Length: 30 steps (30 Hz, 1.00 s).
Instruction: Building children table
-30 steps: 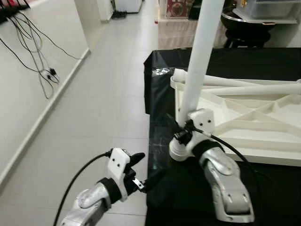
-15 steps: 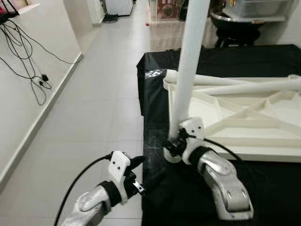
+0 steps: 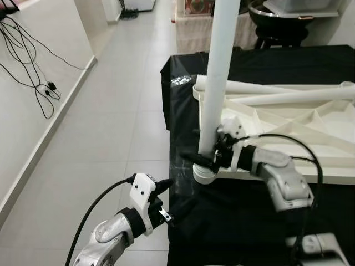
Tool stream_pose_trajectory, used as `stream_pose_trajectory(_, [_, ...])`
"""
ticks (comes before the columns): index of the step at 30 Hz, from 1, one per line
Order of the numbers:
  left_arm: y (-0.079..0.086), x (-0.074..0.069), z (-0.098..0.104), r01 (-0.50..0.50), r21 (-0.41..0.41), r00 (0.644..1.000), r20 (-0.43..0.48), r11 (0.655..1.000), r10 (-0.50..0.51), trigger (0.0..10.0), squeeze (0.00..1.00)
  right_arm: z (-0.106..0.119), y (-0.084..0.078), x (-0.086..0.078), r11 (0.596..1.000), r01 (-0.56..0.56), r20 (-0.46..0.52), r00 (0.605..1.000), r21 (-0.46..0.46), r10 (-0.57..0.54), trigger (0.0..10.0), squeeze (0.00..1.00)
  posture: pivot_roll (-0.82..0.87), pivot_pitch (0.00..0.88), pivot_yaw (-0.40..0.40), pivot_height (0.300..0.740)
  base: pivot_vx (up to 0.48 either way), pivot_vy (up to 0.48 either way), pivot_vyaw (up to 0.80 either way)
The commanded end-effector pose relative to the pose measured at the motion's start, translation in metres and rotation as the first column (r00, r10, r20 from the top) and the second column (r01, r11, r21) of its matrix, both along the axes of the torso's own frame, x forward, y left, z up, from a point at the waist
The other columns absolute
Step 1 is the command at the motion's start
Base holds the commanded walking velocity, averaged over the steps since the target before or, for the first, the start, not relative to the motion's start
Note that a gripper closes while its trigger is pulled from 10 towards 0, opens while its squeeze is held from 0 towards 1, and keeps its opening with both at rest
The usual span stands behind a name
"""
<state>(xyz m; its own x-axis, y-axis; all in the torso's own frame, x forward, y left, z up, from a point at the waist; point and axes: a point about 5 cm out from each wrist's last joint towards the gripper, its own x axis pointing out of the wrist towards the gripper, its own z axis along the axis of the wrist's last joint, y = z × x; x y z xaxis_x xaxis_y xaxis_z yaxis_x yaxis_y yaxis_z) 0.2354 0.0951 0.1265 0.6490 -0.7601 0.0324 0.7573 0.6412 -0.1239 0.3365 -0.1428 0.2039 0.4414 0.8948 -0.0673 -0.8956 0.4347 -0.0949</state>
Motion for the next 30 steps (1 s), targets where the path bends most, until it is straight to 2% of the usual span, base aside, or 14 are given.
stream_pose_trajectory(1, [0.000, -0.002, -0.005, -0.003, 0.015, 1.000, -0.019, 1.000, 0.003, 10.0, 0.00, -0.005, 0.001, -0.001, 0.999, -0.045, -0.023, 0.999, 0.014, 0.046, 10.0, 0.00, -0.03, 0.118, 0.033, 0.740, 0.000, 0.000, 0.00])
stream_pose_trajectory(2, [0.000, -0.002, -0.005, -0.003, 0.014, 1.000, -0.019, 1.000, 0.003, 10.0, 0.00, -0.004, 0.001, -0.001, 0.997, -0.072, -0.029, 0.997, 0.016, 0.072, 0.8, 0.00, -0.03, 0.119, 0.033, 0.740, 0.000, 0.000, 0.00])
stream_pose_trajectory(5, [0.000, -0.002, -0.005, -0.004, 0.014, 1.000, -0.019, 1.000, 0.004, 10.0, 0.00, -0.004, 0.000, 0.001, 0.996, -0.086, -0.032, 0.996, 0.016, 0.087, 0.8, 0.00, -0.03, 0.120, 0.033, 0.740, 0.000, 0.000, 0.00])
stream_pose_trajectory(6, [-0.001, -0.002, -0.005, -0.005, 0.013, 1.000, -0.019, 1.000, 0.005, 10.0, 0.00, -0.003, 0.000, 0.002, 0.996, -0.092, -0.034, 0.995, 0.017, 0.092, 0.0, 0.00, -0.03, 0.124, 0.034, 0.740, 0.000, 0.000, 0.00])
stream_pose_trajectory(12, [-0.001, -0.002, -0.004, -0.007, 0.008, 1.000, -0.019, 1.000, 0.007, 10.0, 0.00, -0.003, -0.003, 0.007, 0.997, -0.076, -0.020, 0.997, 0.034, 0.077, 0.0, 0.00, -0.04, 0.133, 0.040, 0.740, 0.000, 0.000, 0.00])
stream_pose_trajectory(15, [0.000, -0.002, -0.004, -0.005, 0.004, 1.000, -0.020, 1.000, 0.005, 10.0, 0.00, -0.004, -0.008, 0.008, 0.999, -0.025, 0.006, 1.000, 0.032, 0.025, 0.0, 0.00, -0.04, 0.135, 0.041, 0.740, 0.000, 0.000, 0.00])
stream_pose_trajectory(20, [0.001, -0.002, -0.002, -0.002, 0.001, 1.000, -0.019, 1.000, 0.002, 10.0, 0.00, -0.006, -0.019, 0.008, 0.985, 0.162, 0.026, 0.986, 0.052, -0.164, 0.0, 0.00, -0.05, 0.150, 0.041, 0.740, 0.000, 0.000, 0.00])
stream_pose_trajectory(21, [0.003, -0.003, -0.002, -0.004, 0.000, 1.000, -0.018, 1.000, 0.004, 10.0, 0.00, -0.010, -0.019, 0.006, 0.930, 0.352, 0.020, 0.934, 0.107, -0.356, 0.0, 0.00, -0.06, 0.163, 0.036, 0.740, 0.000, 0.000, 0.00])
stream_pose_trajectory(22, [0.003, -0.003, -0.002, -0.004, 0.000, 1.000, -0.018, 1.000, 0.004, 10.0, 0.00, -0.010, -0.019, 0.006, 0.930, 0.352, 0.020, 0.934, 0.107, -0.356, 0.0, 0.00, -0.06, 0.163, 0.036, 0.740, 0.000, 0.000, 0.00])
stream_pose_trajectory(23, [0.004, -0.003, -0.001, -0.005, 0.000, 1.000, -0.018, 1.000, 0.005, 10.0, 0.00, -0.025, -0.020, -0.003, 0.791, 0.603, 0.005, 0.795, 0.105, -0.606, 0.0, 0.00, -0.07, 0.166, 0.040, 0.740, 0.000, 0.000, 0.00])
stream_pose_trajectory(25, [0.004, -0.003, -0.001, -0.005, 0.000, 1.000, -0.018, 1.000, 0.005, 10.0, 0.00, -0.025, -0.020, -0.003, 0.791, 0.603, 0.005, 0.795, 0.105, -0.606, 0.0, 0.00, -0.07, 0.166, 0.040, 0.740, 0.000, 0.000, 0.00])
stream_pose_trajectory(26, [0.006, -0.002, -0.001, -0.003, -0.001, 1.000, -0.019, 1.000, 0.003, 10.0, 0.00, -0.043, -0.012, -0.024, 0.694, 0.715, -0.004, 0.697, 0.085, -0.717, 0.0, 0.00, -0.08, 0.176, 0.056, 0.740, 0.000, 0.000, 0.00])
stream_pose_trajectory(27, [0.006, -0.002, -0.001, 0.001, 0.000, 1.000, -0.021, 1.000, -0.001, 10.0, 0.00, -0.056, -0.001, -0.039, 0.660, 0.750, -0.003, 0.661, 0.046, -0.751, 0.0, 0.00, -0.09, 0.165, 0.074, 0.740, 0.000, 0.000, 0.00])
stream_pose_trajectory(30, [0.007, 0.000, -0.001, 0.011, 0.002, 1.000, -0.026, 1.000, -0.011, 10.0, 0.00, -0.058, 0.004, -0.042, 0.661, 0.750, 0.013, 0.661, 0.037, -0.751, 0.0, 0.00, -0.08, 0.161, 0.064, 0.740, 0.000, 0.000, 0.00])
